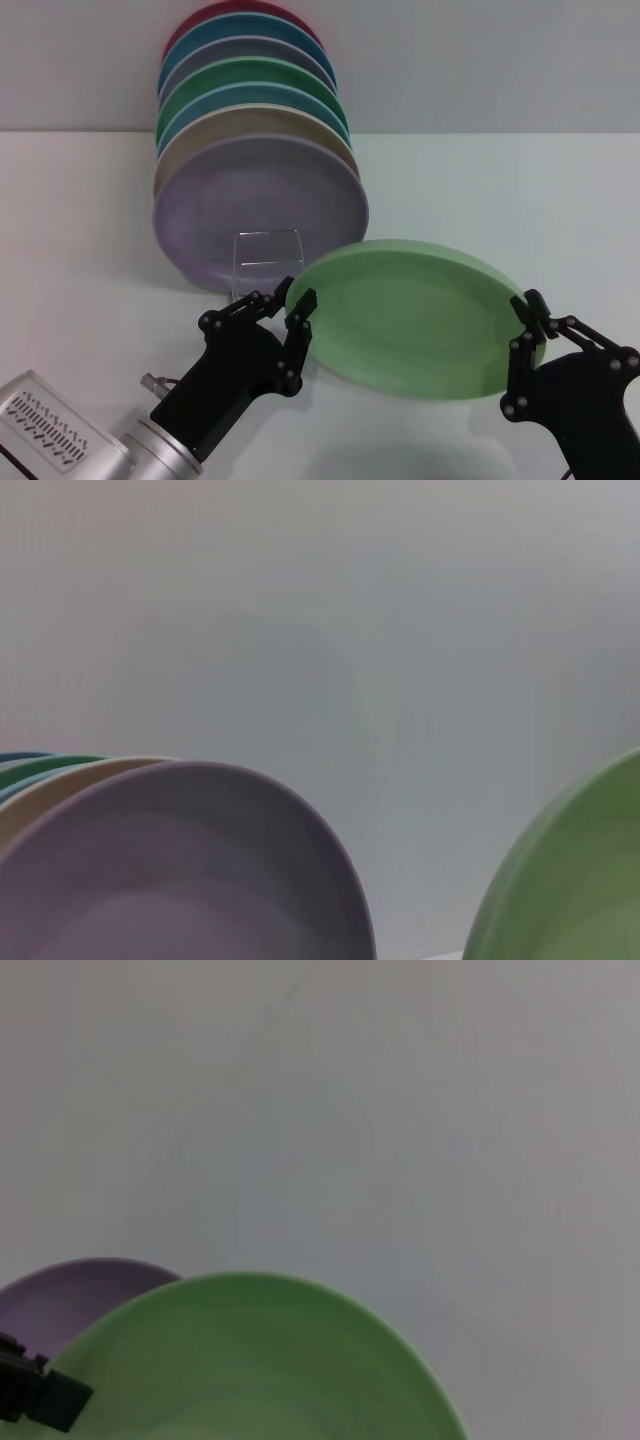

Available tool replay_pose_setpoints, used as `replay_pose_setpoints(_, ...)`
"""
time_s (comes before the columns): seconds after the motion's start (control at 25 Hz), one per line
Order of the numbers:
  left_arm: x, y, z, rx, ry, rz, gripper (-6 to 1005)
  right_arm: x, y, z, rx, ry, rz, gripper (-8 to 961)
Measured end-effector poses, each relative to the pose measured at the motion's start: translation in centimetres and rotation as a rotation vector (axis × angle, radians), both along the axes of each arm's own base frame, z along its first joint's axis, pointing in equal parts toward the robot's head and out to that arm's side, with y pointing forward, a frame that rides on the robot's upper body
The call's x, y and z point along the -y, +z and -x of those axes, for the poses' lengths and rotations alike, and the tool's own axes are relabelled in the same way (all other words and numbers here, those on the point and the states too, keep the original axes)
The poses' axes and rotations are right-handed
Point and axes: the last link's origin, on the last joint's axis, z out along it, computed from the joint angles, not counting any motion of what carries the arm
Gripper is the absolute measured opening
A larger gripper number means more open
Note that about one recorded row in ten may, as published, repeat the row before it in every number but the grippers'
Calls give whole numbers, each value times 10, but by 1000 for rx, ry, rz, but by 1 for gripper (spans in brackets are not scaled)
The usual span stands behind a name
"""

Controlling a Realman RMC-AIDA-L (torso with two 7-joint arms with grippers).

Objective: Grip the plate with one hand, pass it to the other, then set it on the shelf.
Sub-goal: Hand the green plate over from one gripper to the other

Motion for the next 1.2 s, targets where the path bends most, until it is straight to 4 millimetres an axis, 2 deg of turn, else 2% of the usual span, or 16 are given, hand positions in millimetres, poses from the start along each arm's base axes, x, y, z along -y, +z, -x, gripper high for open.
replay_pose_setpoints(0.2,0,0,1,-2,-2,-1,173,0,0,0,0,0,-1,20)
replay_pose_setpoints(0.64,0,0,2,-7,-1,0,41,0,0,0,1,2,1,21)
replay_pose_setpoints(0.88,-2,2,3,-8,-1,-11,40,1,2,-1,1,26,-2,21)
replay_pose_setpoints(1.08,-1,4,5,-12,0,-23,40,3,9,-2,-45,71,-13,141)
replay_pose_setpoints(1.2,-1,7,7,-8,0,-39,40,6,15,-2,-83,96,-29,283)
